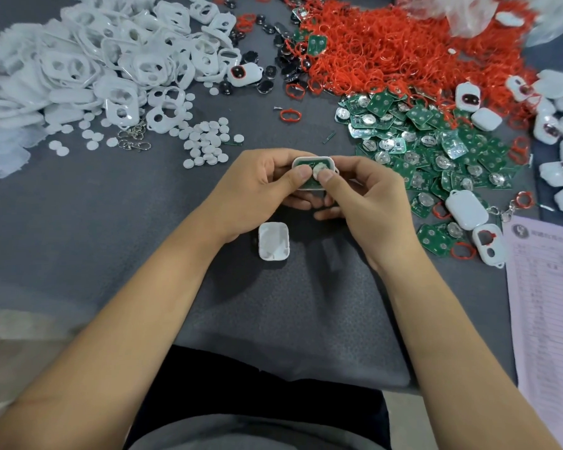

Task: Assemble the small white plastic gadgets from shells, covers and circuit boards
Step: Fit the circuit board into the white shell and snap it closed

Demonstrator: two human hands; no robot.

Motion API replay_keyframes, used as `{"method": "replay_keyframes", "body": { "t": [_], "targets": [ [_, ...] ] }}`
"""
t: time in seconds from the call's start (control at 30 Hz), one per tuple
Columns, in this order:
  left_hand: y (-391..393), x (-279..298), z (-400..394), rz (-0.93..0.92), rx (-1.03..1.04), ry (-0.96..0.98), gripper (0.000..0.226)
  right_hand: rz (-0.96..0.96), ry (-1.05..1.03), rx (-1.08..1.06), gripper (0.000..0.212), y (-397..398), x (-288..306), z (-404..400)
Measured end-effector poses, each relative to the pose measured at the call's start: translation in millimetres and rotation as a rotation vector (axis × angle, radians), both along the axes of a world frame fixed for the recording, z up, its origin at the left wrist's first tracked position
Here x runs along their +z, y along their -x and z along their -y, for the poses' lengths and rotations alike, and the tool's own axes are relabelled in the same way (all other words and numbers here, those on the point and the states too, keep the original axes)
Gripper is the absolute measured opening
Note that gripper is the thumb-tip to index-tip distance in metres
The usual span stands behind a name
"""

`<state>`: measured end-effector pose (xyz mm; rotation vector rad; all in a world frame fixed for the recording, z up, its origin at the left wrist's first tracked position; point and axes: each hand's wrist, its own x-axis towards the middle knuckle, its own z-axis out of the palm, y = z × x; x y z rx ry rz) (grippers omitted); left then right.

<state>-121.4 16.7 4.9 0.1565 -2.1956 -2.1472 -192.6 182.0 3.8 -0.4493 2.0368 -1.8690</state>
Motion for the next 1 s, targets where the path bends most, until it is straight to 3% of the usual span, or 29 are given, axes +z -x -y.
{"method": "replay_keyframes", "body": {
  "t": [0.1,0.33,0.47,0.57,0.73,0.83,1.0],
  "targets": [
    [-0.1,-0.2,-2.1,-0.021,0.049,-0.041,0.026,-0.088,-0.025,-0.011,0.018,-0.7,3.5,-1.5],
    [3.7,1.2,-0.6,0.014,0.212,-0.277,0.014,-0.505,-0.222,-0.166,0.014,-2.8,6.2,-9.4],
    [3.0,-0.7,-0.9,0.0,0.209,-0.286,0.012,-0.513,-0.238,-0.356,0.022,7.6,7.2,-19.3],
    [2.2,-1.1,0.5,-0.001,0.194,-0.276,0.013,-0.508,-0.29,-0.377,0.021,12.9,4.6,-24.2],
    [2.6,-0.4,-1.0,-0.001,0.206,-0.26,0.015,-0.621,-0.384,-0.114,0.012,6.2,3.8,-20.9],
    [3.7,0.4,-1.8,0.019,0.244,-0.261,0.017,-0.76,-0.495,0.209,0.031,-6.6,4.2,-14.4],
    [5.5,2.3,-2.0,0.055,0.289,-0.294,0.023,-0.931,-0.517,0.395,0.065,-22.1,1.7,-4.3]
  ]
}}
